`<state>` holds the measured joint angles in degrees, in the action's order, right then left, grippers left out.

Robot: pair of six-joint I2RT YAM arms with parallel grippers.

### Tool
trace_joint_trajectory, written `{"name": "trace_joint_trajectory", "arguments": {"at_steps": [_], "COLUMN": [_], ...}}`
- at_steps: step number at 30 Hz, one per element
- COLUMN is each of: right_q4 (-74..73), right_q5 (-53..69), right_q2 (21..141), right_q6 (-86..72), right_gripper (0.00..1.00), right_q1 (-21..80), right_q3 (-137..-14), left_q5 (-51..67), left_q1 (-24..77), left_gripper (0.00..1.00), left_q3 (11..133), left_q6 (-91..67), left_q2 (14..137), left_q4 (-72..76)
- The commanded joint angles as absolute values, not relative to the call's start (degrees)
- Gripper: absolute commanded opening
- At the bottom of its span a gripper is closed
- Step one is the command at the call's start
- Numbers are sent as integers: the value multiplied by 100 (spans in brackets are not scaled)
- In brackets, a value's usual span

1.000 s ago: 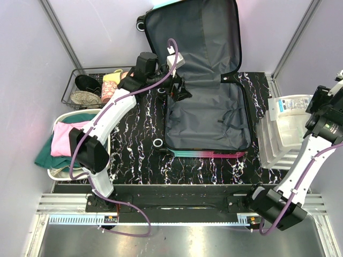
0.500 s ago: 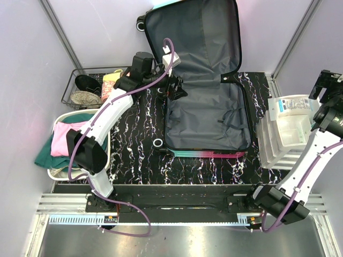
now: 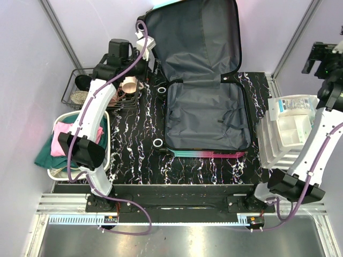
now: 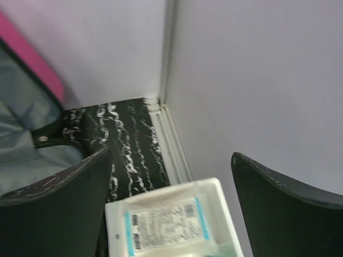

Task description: Open, take out, and arrange the luggage

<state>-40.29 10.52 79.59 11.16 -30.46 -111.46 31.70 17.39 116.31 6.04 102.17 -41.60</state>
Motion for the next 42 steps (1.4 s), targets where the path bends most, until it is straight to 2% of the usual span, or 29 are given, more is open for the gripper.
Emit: {"name": "trace_joint_trajectory", "arguments": {"at_steps": [1, 9, 14, 18, 24, 32, 42], "right_q4": [-4122, -4069, -3990, -3649, -2525, -1214, -1247], "right_q5": [818, 422, 1096, 1502, 1907, 1785, 1696], "right_q2": [8182, 8472, 8446, 8228, 7665, 7102, 6689], "right_q6": [1248, 1503, 1127, 827, 168, -115, 527], "right_gripper": [100, 100, 100, 100, 100, 100, 100], "right_q1": [-2427, -1346, -652, -143, 316, 519, 536], "right_q3": [-11785, -12207, -11963, -10842, -8528, -6094, -6038], "left_q5": [3006, 2698, 2716, 2471, 1075, 773, 642], "left_q1": [1355, 1204, 1222, 1274, 1766, 2136, 2144], "left_gripper": [99, 99, 99, 99, 99, 99, 99], "left_q3": [11400, 10749, 10477, 10538, 10442, 9493, 9018], "left_q6": [439, 650, 475, 448, 755, 572, 448], "left_q2": [10020, 9502, 9544, 9685, 9870, 9809, 9519], "left_q4": [-4553, -4483, -4386, -4465, -4588, -4219, -3718]}}
